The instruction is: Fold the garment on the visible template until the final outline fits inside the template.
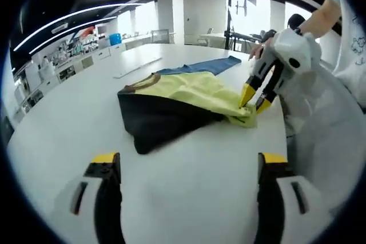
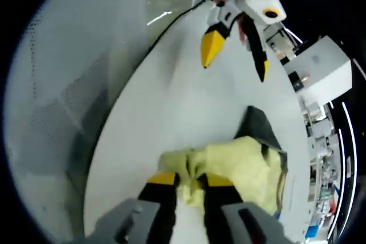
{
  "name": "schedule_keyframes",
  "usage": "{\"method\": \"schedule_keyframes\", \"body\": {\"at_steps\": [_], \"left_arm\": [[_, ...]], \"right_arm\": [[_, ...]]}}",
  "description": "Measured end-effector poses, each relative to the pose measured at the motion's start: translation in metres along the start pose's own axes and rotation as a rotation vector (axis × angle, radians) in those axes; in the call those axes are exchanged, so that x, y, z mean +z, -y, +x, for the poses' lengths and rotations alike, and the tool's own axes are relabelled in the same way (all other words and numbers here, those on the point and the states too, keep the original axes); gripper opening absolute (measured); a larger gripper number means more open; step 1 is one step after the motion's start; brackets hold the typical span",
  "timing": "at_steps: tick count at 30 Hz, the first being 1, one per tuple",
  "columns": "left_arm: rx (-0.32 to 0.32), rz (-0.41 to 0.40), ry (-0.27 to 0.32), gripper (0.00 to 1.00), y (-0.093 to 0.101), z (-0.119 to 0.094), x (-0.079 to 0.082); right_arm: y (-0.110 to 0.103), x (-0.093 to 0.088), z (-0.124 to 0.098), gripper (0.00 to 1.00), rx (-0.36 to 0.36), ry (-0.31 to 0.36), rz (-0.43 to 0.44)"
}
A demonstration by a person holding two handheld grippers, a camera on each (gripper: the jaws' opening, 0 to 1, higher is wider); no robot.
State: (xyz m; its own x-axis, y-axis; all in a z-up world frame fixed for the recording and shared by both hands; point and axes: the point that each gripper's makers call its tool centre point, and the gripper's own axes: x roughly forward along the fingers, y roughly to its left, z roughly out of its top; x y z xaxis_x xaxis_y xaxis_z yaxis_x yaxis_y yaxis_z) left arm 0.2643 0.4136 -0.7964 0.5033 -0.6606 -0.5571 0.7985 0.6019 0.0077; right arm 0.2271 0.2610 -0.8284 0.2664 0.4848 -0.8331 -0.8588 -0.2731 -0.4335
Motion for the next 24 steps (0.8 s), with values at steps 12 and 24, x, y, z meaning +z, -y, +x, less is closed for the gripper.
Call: {"method": "schedule_keyframes", "body": {"at_steps": [12,24], "left_arm": [[0.002,-0.025,0.008,0.94,0.002,0.000,-0.002],[-0.001,-0.023,0.017,0.92,0.001,0.003,0.005]], "right_arm": [[0.042,0.016,-0.039,0.00,-0.029,0.079,0.200],[0.156,0.000,-0.080,0.00,-0.204,0.166,0.468]]}}
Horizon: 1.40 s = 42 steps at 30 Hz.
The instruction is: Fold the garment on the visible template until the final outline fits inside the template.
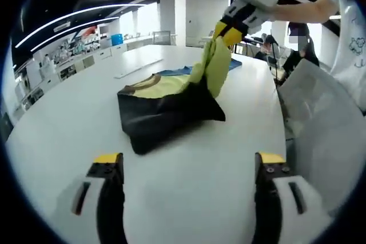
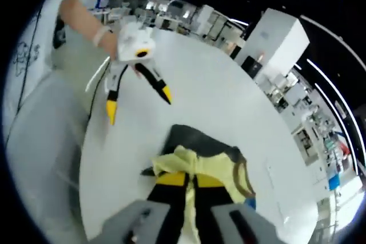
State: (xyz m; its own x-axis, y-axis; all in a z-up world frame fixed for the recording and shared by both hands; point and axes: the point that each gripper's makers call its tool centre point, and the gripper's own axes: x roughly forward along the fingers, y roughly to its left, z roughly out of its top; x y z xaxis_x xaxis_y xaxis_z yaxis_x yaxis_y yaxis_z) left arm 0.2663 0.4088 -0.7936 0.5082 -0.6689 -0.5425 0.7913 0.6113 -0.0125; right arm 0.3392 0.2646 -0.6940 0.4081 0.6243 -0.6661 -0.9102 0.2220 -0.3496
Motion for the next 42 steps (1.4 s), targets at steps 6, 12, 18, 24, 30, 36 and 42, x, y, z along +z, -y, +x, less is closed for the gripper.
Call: {"method": "schedule_keyframes", "body": {"at_steps": [6,12,18,24,30,36,42], "left_arm": [[0.003,-0.008,-0.007,0.91,-0.002,0.000,-0.003],[0.009,-0.017,-0.017,0.90,-0.004,0.000,-0.006],[0.019,-0.029,-0.021,0.89,-0.008,0.002,-0.005],[0.021,-0.041,-0.021,0.87,-0.006,0.006,-0.002],[0.024,-0.052,-0.021,0.86,-0.007,0.005,-0.003],[0.028,-0.059,-0.026,0.86,-0.008,0.006,-0.005],[0.035,-0.064,-0.018,0.85,-0.009,0.007,-0.001]], "right_arm": [[0.041,-0.021,0.016,0.00,-0.056,-0.035,0.117],[0.066,-0.047,0.034,0.00,-0.085,-0.099,0.185],[0.070,-0.073,0.055,0.00,-0.075,-0.178,0.207],[0.071,-0.110,0.078,0.00,-0.058,-0.258,0.266],[0.064,-0.129,0.082,0.00,-0.059,-0.279,0.376],[0.065,-0.143,0.087,0.00,-0.052,-0.282,0.418],[0.064,-0.141,0.086,0.02,-0.049,-0.262,0.424]]}}
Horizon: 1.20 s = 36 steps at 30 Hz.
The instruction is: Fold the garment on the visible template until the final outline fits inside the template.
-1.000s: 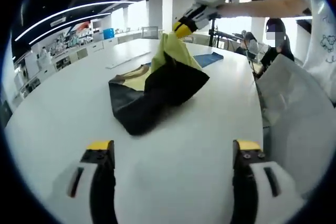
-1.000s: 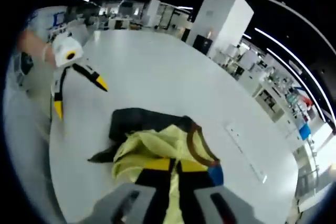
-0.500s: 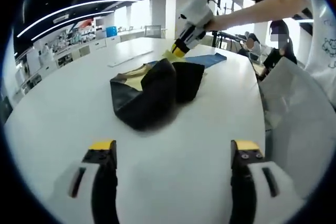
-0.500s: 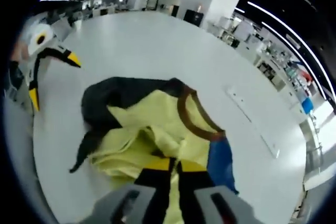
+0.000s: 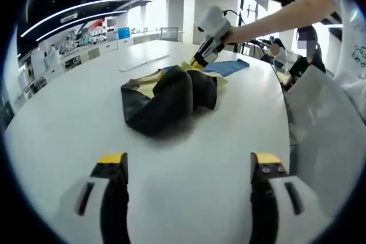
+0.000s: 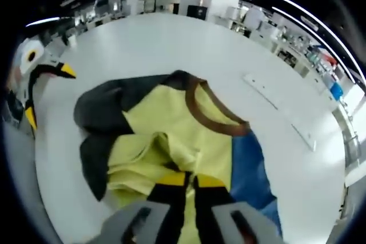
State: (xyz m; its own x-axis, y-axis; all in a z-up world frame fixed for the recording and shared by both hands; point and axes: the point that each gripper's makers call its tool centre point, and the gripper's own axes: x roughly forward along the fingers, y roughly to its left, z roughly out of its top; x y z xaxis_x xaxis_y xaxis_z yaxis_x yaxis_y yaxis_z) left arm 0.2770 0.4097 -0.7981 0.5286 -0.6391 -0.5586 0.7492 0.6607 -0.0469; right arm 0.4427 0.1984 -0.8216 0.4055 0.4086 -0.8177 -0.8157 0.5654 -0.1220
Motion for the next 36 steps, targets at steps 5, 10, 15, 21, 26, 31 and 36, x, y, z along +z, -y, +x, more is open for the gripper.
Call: {"method": "schedule_keyframes", "body": {"at_steps": [5,10,15,21,26,31,36], "left_arm": [[-0.003,0.002,0.003,0.85,0.002,0.004,0.004],[-0.017,0.014,0.007,0.85,0.010,0.007,0.007],[-0.026,0.026,0.008,0.85,0.015,0.010,0.012],[-0.038,0.032,0.029,0.85,0.021,0.018,0.022],[-0.050,0.033,0.034,0.85,0.026,0.024,0.029],[-0.056,0.036,0.040,0.85,0.029,0.028,0.035],[-0.056,0.030,0.048,0.85,0.030,0.031,0.040]], "right_arm": [[0.006,-0.004,-0.005,0.17,0.005,0.012,0.004],[0.003,-0.011,-0.022,0.30,0.005,0.052,0.062],[0.002,-0.015,-0.040,0.52,-0.002,0.112,0.136],[-0.013,-0.009,-0.070,0.68,0.045,0.241,0.279],[-0.017,-0.016,-0.091,0.80,0.047,0.285,0.295],[-0.018,-0.030,-0.110,0.90,0.031,0.297,0.284],[-0.017,-0.045,-0.124,1.00,0.022,0.300,0.282]]}}
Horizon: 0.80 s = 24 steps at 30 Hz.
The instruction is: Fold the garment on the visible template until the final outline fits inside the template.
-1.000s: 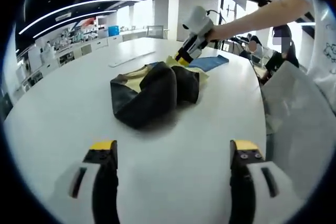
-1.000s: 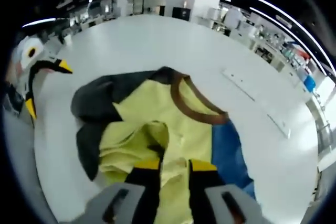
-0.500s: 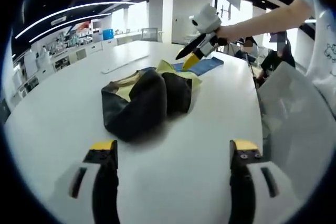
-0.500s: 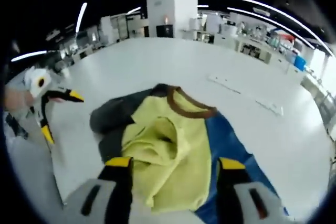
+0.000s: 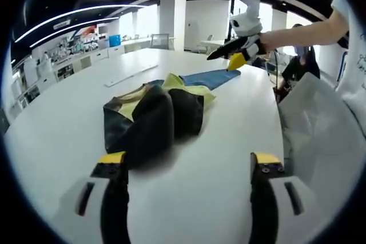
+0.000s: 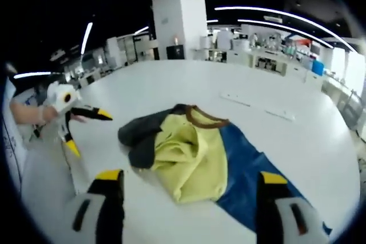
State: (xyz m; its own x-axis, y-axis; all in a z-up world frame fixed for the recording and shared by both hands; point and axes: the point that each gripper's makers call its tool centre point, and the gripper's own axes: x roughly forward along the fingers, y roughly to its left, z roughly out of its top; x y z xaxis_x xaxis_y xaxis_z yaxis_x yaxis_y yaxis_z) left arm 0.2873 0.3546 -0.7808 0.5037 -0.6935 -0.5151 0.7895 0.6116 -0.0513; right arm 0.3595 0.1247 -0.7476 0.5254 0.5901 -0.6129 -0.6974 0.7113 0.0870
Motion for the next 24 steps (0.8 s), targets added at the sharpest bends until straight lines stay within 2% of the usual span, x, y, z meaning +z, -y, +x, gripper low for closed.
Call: {"method": "schedule_keyframes", "body": {"at_steps": [10,12,14,15,17,20,24], "left_arm": [[0.011,0.014,0.011,0.83,0.004,0.010,0.012],[0.028,0.016,0.018,0.84,0.005,0.013,0.017],[0.059,0.074,0.016,0.84,0.002,0.016,0.020],[0.066,0.080,0.009,0.84,0.003,0.017,0.020],[0.079,0.084,0.018,0.83,0.008,0.026,0.030],[0.117,0.129,0.019,0.77,0.008,0.036,0.039],[0.153,0.128,0.032,0.68,0.016,0.052,0.052]], "right_arm": [[0.011,-0.016,-0.030,1.00,-0.038,0.011,0.013],[0.021,-0.016,-0.034,1.00,-0.045,0.025,0.031],[0.016,-0.021,-0.039,1.00,-0.051,0.028,0.041],[0.022,-0.024,-0.041,1.00,-0.049,0.028,0.056],[0.019,-0.028,-0.044,1.00,-0.052,0.036,0.073],[0.021,-0.033,-0.049,1.00,-0.061,0.048,0.088],[0.023,-0.041,-0.053,1.00,-0.060,0.059,0.103]]}}
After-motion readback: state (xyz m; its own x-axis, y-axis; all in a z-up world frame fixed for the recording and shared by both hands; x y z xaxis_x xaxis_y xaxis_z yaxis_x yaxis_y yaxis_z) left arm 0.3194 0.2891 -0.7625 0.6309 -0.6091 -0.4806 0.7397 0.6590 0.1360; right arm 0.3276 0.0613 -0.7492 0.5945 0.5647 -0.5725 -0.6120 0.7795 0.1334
